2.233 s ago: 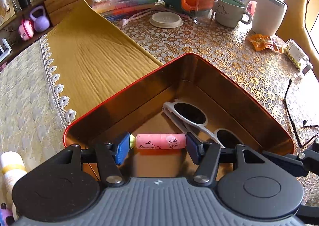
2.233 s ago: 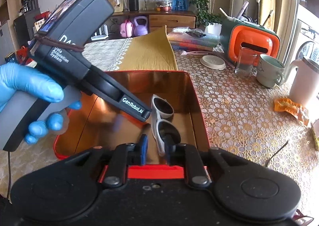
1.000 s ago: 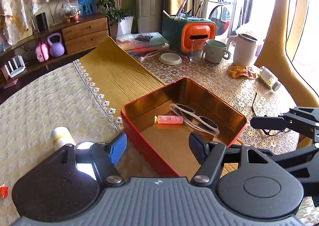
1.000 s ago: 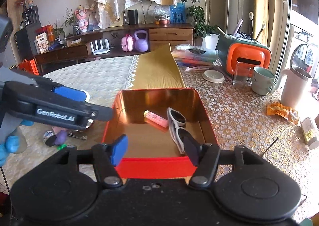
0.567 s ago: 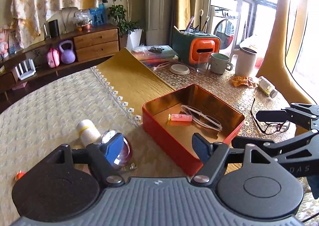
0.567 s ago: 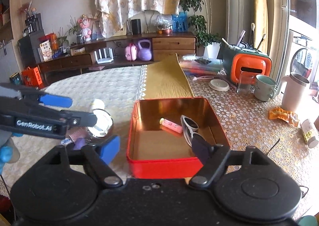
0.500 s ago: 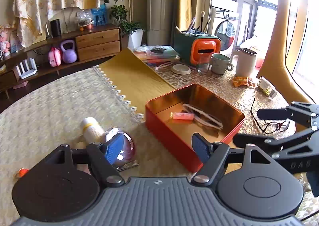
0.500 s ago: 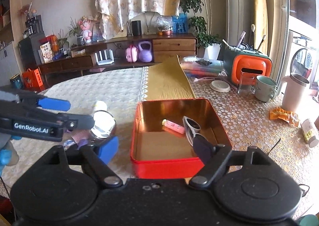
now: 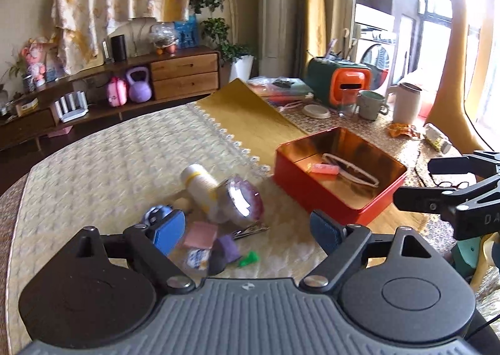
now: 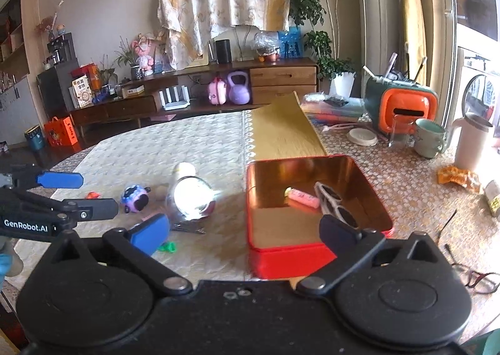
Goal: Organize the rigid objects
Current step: 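Move both tools back over the remaining items on the table, then grasp the blue spiky ball with the left tool while the right tool grasps the round silver mirror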
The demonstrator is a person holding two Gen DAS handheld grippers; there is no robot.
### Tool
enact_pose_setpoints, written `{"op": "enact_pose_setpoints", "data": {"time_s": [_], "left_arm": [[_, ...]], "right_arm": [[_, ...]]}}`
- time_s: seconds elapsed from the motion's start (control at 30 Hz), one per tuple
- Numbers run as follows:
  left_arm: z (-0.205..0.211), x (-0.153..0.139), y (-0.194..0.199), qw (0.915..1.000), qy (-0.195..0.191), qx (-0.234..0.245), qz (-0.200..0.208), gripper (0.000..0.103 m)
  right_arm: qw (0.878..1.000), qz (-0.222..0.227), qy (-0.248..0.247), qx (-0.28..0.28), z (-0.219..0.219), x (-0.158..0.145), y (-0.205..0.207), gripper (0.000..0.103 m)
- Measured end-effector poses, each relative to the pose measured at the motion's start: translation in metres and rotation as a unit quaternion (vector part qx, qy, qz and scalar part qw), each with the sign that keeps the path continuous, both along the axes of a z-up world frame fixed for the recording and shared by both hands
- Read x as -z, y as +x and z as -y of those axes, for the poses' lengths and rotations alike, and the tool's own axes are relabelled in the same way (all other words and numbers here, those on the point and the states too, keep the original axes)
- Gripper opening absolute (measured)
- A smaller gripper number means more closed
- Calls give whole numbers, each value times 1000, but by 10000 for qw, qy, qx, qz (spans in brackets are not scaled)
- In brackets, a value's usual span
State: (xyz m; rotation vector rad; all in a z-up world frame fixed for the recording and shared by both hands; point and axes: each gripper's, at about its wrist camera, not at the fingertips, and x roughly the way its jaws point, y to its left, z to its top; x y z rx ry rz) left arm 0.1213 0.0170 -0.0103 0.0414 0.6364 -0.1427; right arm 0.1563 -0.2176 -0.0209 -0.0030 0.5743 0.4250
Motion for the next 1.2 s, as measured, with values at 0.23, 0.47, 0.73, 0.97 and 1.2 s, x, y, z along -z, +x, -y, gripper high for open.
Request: {"op": "enact_pose_setpoints", "data": {"time_s": [0.23, 0.47, 0.73, 0.97, 1.2], "left_arm": [[-25, 10, -2, 9994, 27, -340, -13, 88], [-50, 20, 11, 9981, -47, -616, -42, 88], [-68, 44, 36, 9965, 29, -830, -95, 88], [-80, 61, 61, 9943, -171, -1020, -258, 88], [-82, 73, 81, 9938, -218, -1054, -283, 88]], "right_arm": [[9997, -51, -19, -225, -18, 5, -1, 103], [9989, -150, -108, -431, -38, 12, 11, 103], [9955, -264, -352, -837, -69, 24, 42, 103], [9918, -385, -455, -1131, -89, 38, 73, 103], [9884, -616, -366, -1343, -104, 51, 107, 103]]}}
